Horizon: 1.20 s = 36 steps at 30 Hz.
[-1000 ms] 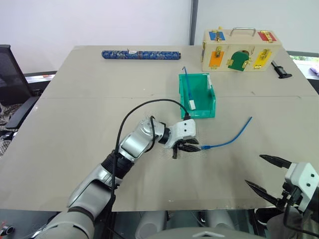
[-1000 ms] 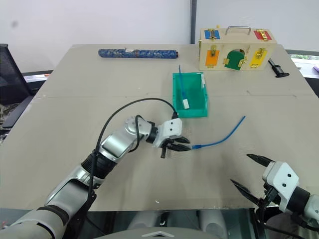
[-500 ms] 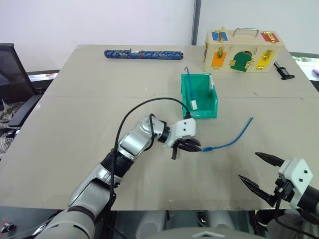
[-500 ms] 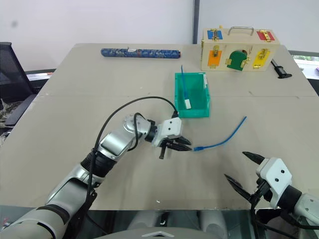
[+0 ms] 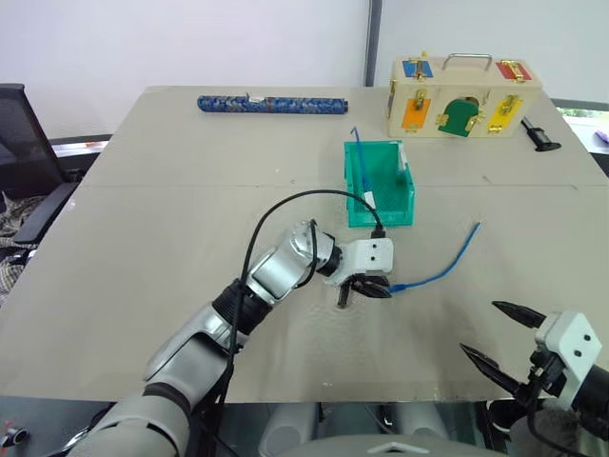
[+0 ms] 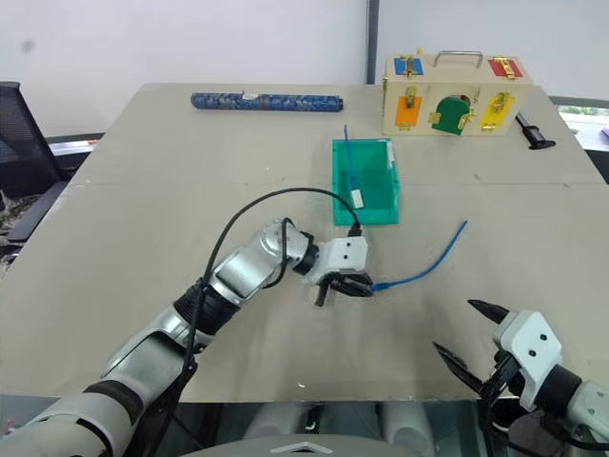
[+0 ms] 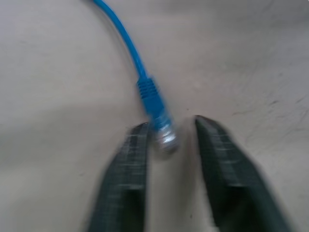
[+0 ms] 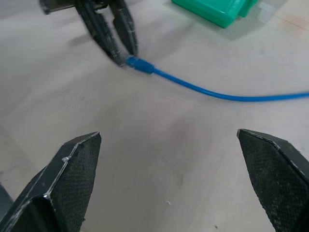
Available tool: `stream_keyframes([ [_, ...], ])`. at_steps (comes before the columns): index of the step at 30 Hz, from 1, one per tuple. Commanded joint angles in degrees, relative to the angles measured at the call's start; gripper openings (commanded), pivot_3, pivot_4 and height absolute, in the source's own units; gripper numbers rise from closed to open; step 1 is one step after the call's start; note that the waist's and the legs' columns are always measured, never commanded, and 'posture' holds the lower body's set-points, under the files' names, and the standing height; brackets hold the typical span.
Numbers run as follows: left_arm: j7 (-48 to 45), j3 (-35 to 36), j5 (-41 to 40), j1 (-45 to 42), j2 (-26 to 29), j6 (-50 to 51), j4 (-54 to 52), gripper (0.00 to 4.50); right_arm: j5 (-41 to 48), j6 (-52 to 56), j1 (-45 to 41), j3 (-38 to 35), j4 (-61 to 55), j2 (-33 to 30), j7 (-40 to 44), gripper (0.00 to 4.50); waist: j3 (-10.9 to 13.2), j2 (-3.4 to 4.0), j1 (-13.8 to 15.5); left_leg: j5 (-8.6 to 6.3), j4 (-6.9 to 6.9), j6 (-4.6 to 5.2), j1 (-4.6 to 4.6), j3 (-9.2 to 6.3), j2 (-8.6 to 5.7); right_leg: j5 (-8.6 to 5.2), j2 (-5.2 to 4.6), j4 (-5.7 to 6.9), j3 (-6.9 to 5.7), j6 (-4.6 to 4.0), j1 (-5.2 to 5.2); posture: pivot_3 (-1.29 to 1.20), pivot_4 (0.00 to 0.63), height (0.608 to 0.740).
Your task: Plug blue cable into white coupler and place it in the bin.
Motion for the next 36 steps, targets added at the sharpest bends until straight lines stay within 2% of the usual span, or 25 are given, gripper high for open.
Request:
stream_keyframes([
  [1,-0.66,-1.13,1.95,-0.20,0.29,-1.57,0.90,0.03,1.17,0.11,1.05,-1.64,-3.48,-0.03,-0.49,4.49,-0.03,0.02,0.00,0.00,0.00,0.00,0.01,0.02,0.00,0.00,0.00,0.00,0.01,0.00,0.01,0.00,0.150,0.740],
  [4,-0.24,0.46,1.45,-0.41,-0.23,-3.65,1.71,0.03,2.78,2.65,1.22,-1.35,-4.88,0.18,-1.73,4.49,-0.04,0.00,0.03,0.00,0.00,0.00,0.01,-0.01,0.01,0.00,-0.01,0.00,0.01,0.00,0.01,0.00,0.150,0.740],
  [8,0.96,6.53,-2.74,0.61,-0.71,-9.27,0.68,0.03,8.16,9.63,-0.73,-0.61,-6.62,0.36,-5.25,4.49,-0.03,0.00,0.00,0.00,0.01,0.00,-0.01,-0.09,0.02,0.00,-0.01,0.00,0.02,0.00,0.00,0.00,0.150,0.740],
  [13,5.64,14.81,-6.18,2.51,-2.24,-21.82,-0.31,0.03,27.70,22.87,-10.74,1.52,-6.41,3.21,-17.06,4.49,-0.03,-0.01,0.03,0.00,0.01,0.00,-0.01,-0.33,0.05,0.14,-0.05,0.00,0.03,-0.23,-0.01,0.00,0.150,0.740],
  [16,10.19,18.27,-5.34,3.97,-2.75,-29.64,0.76,0.00,36.68,26.35,-21.69,5.66,-3.84,8.46,-27.46,3.70,-0.04,-0.02,-0.10,0.00,0.01,-0.01,0.01,-0.34,0.08,0.15,-0.03,-0.01,0.04,-0.25,-0.01,0.00,0.150,0.740],
  [18,11.61,18.89,-4.31,4.79,-2.34,-33.87,1.49,0.00,38.79,27.89,-26.58,7.86,-2.93,10.15,-31.71,2.69,-0.06,0.03,0.09,0.00,0.00,0.00,0.01,-0.32,0.02,0.16,-0.04,0.00,0.07,-0.25,-0.02,0.00,0.150,0.740],
  [21,14.27,19.62,-2.18,6.03,-1.22,-40.44,2.03,0.00,43.07,28.43,-35.74,11.50,0.84,14.99,-39.20,2.69,-0.06,-0.05,0.04,0.01,0.00,-0.01,-0.04,-0.38,0.00,0.16,-0.02,-0.04,0.00,-0.26,-0.03,0.00,0.150,0.740],
  [26,15.75,19.78,-1.57,6.94,-0.41,-44.25,2.14,0.00,43.96,28.69,-42.00,13.53,5.06,17.16,-42.71,2.69,-0.05,-0.04,0.14,0.01,0.01,-0.01,-0.06,-0.37,-0.09,0.18,-0.04,-0.02,0.03,-0.25,-0.05,0.00,0.150,0.740],
  [36,16.04,19.03,-1.63,8.14,-0.11,-44.68,0.82,0.00,42.18,27.51,-46.02,16.01,8.93,17.17,-42.35,2.69,-0.06,-0.02,-1.24,0.01,0.00,0.00,-0.02,-0.28,-0.12,0.18,0.04,0.06,0.00,-0.25,-0.06,0.00,0.150,0.740],
])
